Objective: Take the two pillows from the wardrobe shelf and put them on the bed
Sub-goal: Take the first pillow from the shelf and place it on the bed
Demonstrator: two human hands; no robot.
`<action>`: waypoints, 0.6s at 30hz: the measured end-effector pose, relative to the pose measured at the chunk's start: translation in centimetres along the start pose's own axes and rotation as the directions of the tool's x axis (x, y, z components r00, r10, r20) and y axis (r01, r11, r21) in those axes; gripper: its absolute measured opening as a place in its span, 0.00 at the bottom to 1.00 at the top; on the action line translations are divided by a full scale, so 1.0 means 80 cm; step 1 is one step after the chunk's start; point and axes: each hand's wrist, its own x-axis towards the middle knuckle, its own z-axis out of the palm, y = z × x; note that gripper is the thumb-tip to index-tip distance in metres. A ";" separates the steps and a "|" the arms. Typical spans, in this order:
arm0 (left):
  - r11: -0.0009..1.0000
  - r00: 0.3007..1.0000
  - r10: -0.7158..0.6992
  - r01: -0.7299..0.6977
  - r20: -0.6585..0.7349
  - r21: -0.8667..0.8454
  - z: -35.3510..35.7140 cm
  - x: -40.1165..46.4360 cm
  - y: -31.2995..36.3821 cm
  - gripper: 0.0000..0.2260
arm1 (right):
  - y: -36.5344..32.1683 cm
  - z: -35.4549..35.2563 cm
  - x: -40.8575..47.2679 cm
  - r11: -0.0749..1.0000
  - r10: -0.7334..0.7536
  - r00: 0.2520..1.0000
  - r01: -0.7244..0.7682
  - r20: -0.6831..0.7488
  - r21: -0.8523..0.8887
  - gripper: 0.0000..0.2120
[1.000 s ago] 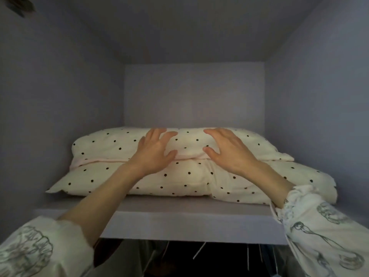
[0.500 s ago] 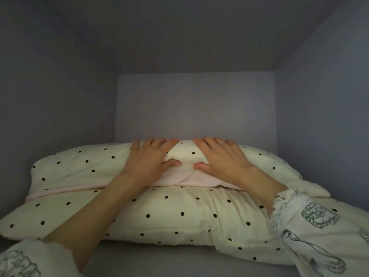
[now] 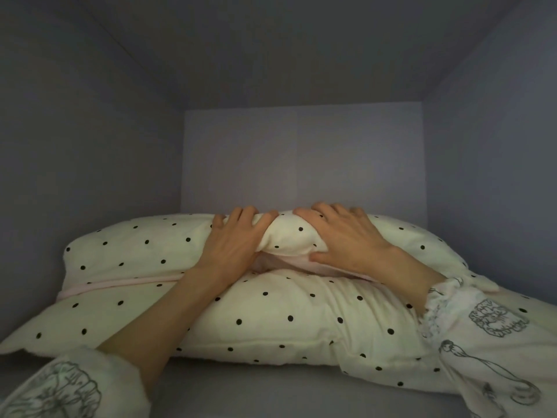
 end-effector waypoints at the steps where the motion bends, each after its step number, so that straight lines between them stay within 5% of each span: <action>1: 1.000 1.000 -0.006 0.006 -0.001 -0.009 -0.002 0.001 0.001 0.30 | -0.004 -0.001 0.003 1.000 0.005 0.999 -0.006 -0.040 -0.022 0.32; 5: 1.000 0.999 -0.030 0.030 -0.040 -0.005 -0.013 0.005 0.002 0.29 | -0.019 -0.004 0.013 0.996 0.045 0.984 -0.057 -0.172 -0.069 0.22; 18: 0.998 0.929 -0.045 0.025 -0.368 -0.059 -0.126 -0.012 0.027 0.26 | -0.025 -0.094 -0.027 0.979 0.025 0.802 -0.141 -0.597 -0.149 0.25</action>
